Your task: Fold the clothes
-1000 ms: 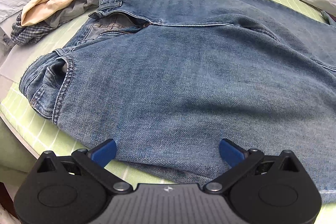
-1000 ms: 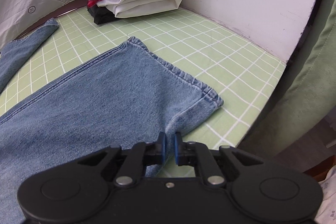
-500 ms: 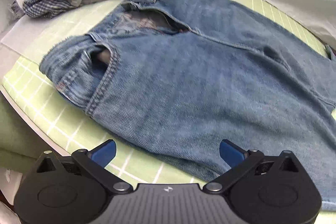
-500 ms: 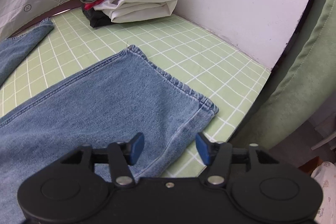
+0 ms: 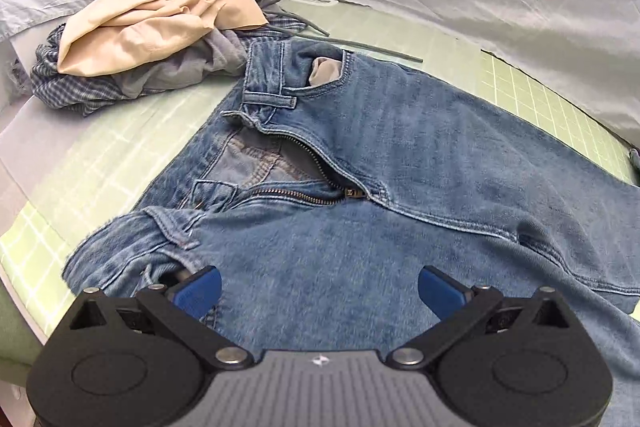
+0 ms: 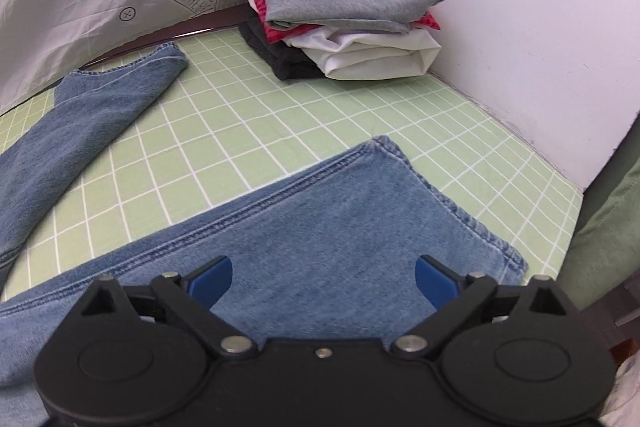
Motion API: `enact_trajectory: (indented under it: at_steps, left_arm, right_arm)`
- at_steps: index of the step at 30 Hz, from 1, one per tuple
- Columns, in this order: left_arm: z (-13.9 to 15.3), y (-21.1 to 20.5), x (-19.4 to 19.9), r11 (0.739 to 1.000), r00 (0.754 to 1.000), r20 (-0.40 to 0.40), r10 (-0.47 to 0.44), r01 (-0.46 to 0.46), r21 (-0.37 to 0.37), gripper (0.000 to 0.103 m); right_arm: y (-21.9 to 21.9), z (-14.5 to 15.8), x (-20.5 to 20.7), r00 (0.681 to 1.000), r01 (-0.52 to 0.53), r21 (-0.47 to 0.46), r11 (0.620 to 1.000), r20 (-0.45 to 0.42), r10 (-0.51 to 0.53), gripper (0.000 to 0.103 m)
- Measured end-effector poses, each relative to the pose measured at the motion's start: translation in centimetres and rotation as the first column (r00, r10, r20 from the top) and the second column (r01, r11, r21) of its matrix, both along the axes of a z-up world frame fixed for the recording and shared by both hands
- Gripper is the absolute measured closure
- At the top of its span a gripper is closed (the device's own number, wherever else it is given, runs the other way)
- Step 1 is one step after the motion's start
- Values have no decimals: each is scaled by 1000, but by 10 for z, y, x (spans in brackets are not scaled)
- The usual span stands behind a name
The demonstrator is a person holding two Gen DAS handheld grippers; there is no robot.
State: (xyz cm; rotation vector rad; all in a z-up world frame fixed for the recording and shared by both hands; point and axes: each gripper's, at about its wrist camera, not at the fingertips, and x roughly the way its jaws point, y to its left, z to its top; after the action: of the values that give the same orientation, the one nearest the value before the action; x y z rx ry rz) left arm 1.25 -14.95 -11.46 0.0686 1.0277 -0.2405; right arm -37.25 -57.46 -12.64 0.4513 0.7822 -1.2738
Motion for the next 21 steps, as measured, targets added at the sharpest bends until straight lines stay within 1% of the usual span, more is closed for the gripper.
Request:
enact_trajectory:
  at_steps: [6,8,11,13,15,17,18,20,21]
  left_arm:
    - [-15,-29,45,999,1000,-19,24,-23,30,0]
    - [-22,-38,61,998,999,-26,22,-21,60,0]
    - [-34,-43,81,992,997,-55,60,-53,116,0]
    - [-41,-41,91,992,992,-91,82,-73,104,0]
    - [-45,-40,96,991,989,-111,99,-89,96,0]
    - [-47,-43,98,991,989,-112,93,-82,105,0]
    - [-48,-44,98,991,990,-108,88,-76,109,0]
    - [-49,-46,99,991,992,-103,77,-65,113,0]
    - [-49,-47,100,992,992,-104,72,-60,110,0]
  right_arm:
    - [-29,-1,44,994,-36,20,999,108,34,3]
    - [-46,-5,59,987,-34,46,998,156,26,3]
    - [-76,-12,82,971,-11,98,995,241,-13,4]
    - [-95,-17,99,958,-15,131,991,285,-23,5]
    - [-110,-21,117,946,-38,158,987,323,-15,8]
    - [-121,-26,134,932,-77,171,982,362,10,17]
    - [-126,-28,143,925,-96,175,980,379,22,20]
    - [-134,-33,158,915,-119,184,976,402,35,28]
    - [-136,-34,166,913,-122,185,975,405,37,30]
